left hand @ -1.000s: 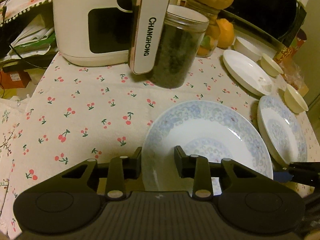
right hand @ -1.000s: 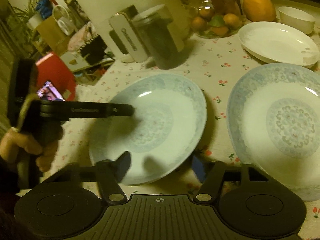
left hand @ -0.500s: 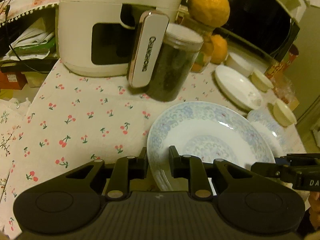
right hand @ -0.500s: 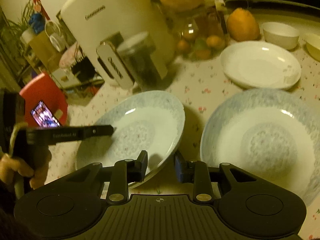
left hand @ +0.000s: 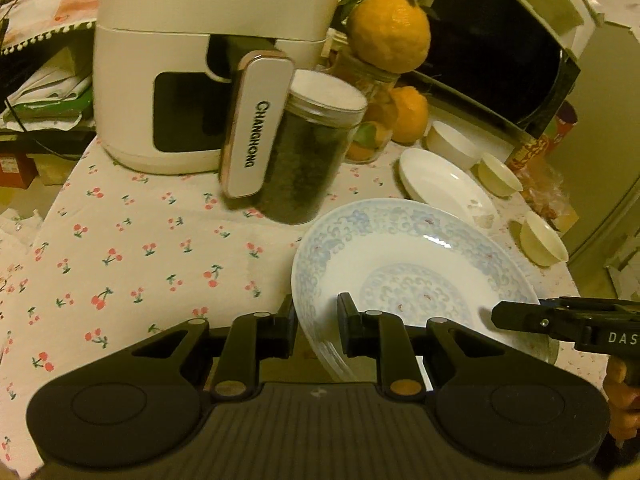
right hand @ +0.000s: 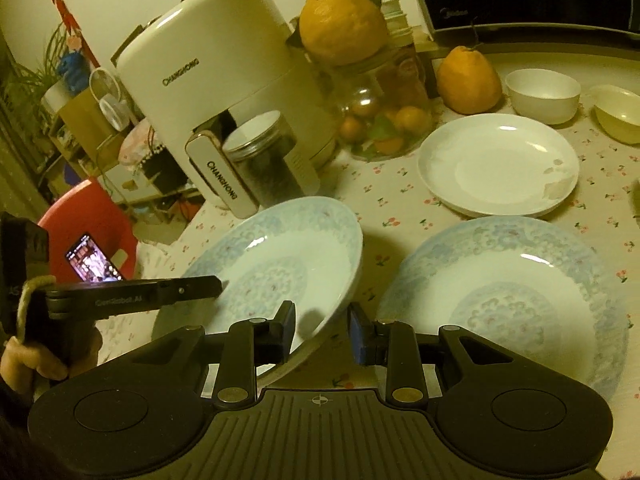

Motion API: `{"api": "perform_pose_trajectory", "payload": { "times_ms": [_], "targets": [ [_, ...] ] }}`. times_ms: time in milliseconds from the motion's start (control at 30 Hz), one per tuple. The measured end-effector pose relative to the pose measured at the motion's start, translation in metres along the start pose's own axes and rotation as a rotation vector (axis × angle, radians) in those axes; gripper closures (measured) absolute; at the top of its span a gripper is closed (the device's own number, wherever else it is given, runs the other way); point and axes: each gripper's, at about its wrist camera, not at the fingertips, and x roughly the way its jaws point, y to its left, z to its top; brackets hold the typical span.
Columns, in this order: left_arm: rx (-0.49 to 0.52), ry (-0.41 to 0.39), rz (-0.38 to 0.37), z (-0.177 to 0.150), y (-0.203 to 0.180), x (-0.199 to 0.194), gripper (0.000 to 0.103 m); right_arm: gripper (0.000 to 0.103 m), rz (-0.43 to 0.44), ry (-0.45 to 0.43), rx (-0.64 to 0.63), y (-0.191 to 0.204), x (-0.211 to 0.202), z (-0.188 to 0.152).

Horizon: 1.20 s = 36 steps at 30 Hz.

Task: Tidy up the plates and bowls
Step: 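Lift the blue plate with both grippers and carry it onto the other blue plate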

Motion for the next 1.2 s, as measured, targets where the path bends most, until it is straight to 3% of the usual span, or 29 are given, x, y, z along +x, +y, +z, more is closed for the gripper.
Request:
{"api": "perform_pose_trajectory", "payload": {
  "times_ms": [467, 1200],
  "targets": [
    [0.04, -0.01, -0.071, 0.009, -0.042, 0.012, 0.085, 0.075, -0.023, -0.04, 0.057, -0.043, -0.028, 0.007],
    [0.131, 0.04, -0.144, 0.013, -0.111, 0.045, 0.085, 0.075, -0.102, -0.064, 0.141, -0.113, -0.066, 0.0]
  ]
}}
